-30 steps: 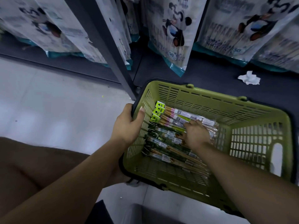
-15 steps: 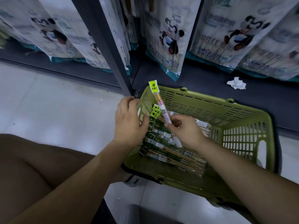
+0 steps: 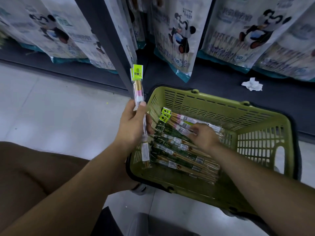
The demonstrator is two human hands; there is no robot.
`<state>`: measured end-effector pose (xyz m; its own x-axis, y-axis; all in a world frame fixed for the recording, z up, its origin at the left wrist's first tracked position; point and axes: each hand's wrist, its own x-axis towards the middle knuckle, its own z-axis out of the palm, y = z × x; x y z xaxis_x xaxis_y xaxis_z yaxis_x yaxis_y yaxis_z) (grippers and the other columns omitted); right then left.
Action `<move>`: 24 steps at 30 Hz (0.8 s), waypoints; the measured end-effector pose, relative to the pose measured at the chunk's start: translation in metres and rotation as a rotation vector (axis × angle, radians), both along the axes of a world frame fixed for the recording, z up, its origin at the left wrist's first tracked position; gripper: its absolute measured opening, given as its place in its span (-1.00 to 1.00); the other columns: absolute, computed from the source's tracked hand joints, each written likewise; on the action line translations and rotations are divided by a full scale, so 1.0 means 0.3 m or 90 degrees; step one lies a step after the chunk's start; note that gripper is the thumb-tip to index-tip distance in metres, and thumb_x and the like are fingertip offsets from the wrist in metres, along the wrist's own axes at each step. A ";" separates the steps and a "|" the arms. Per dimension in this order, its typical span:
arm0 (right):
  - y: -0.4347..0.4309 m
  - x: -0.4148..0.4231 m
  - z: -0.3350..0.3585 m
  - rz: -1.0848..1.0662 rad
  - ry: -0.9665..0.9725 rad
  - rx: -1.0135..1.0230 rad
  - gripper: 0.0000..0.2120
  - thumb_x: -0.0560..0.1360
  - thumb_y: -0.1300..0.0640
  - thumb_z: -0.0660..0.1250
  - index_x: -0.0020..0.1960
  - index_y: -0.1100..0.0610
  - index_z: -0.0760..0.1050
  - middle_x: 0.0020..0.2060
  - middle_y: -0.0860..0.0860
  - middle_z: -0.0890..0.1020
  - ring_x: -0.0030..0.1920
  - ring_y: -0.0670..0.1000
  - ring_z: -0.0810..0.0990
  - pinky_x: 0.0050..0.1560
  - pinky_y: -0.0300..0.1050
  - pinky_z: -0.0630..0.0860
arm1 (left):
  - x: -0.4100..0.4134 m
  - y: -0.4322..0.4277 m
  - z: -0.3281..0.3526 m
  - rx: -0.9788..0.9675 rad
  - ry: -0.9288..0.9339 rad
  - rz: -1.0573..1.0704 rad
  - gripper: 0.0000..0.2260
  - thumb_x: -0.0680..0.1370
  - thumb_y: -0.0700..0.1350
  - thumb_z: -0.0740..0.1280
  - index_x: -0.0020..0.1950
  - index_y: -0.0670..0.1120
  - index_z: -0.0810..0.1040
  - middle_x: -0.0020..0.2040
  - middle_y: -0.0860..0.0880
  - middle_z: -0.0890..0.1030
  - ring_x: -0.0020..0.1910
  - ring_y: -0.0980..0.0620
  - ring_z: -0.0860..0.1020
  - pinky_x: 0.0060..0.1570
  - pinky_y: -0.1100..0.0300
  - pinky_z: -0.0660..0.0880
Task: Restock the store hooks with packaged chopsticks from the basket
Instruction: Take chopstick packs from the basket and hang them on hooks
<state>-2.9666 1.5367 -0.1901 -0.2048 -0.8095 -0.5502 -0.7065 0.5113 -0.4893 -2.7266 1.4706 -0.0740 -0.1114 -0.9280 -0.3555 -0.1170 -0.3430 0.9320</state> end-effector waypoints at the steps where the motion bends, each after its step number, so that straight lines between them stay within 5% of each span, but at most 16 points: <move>1: 0.002 -0.019 -0.030 0.023 0.040 0.013 -0.57 0.57 -0.09 0.39 0.35 0.10 0.54 0.26 0.12 0.60 0.21 0.16 0.59 0.15 -0.03 0.55 | -0.004 -0.001 -0.002 -0.004 0.006 -0.001 -0.86 0.71 0.01 0.20 -0.03 0.08 0.45 -0.38 -0.03 0.51 -0.49 0.01 0.44 -0.42 0.08 0.52; 5: -0.002 -0.021 -0.105 0.133 0.136 0.064 -0.42 0.56 -0.11 0.38 0.49 0.09 0.37 0.39 0.14 0.40 0.36 0.21 0.43 0.24 0.02 0.50 | -0.008 -0.016 0.003 0.030 0.028 0.016 -0.86 0.71 -0.01 0.20 0.06 -0.05 0.44 -0.36 -0.06 0.50 -0.48 -0.02 0.43 -0.43 0.10 0.53; 13: -0.022 0.015 -0.098 0.221 0.238 0.019 -0.66 0.59 -0.08 0.32 0.28 0.08 0.50 0.24 0.10 0.56 0.27 0.15 0.48 0.12 -0.05 0.48 | -0.011 -0.037 -0.007 0.051 0.029 0.017 -0.83 0.73 -0.02 0.20 0.07 -0.11 0.44 -0.33 -0.08 0.54 -0.48 -0.04 0.46 -0.44 0.12 0.54; 18: 0.001 0.045 -0.083 0.206 0.230 0.041 -0.57 0.56 -0.10 0.37 0.35 0.08 0.45 0.29 0.08 0.51 0.34 0.14 0.43 0.22 -0.02 0.50 | -0.011 -0.036 -0.015 0.051 0.017 0.009 -0.81 0.72 -0.01 0.21 0.06 -0.11 0.45 -0.30 -0.08 0.56 -0.46 -0.04 0.51 -0.44 0.10 0.55; 24: -0.020 0.059 -0.073 0.166 0.236 0.055 -0.81 0.57 0.15 0.35 0.18 0.11 0.53 0.00 0.06 0.56 -0.02 0.08 0.55 -0.17 -0.10 0.48 | -0.005 -0.031 -0.023 0.050 0.014 0.004 -0.83 0.71 0.01 0.22 0.06 -0.06 0.48 -0.28 -0.07 0.58 -0.43 -0.05 0.53 -0.44 0.12 0.54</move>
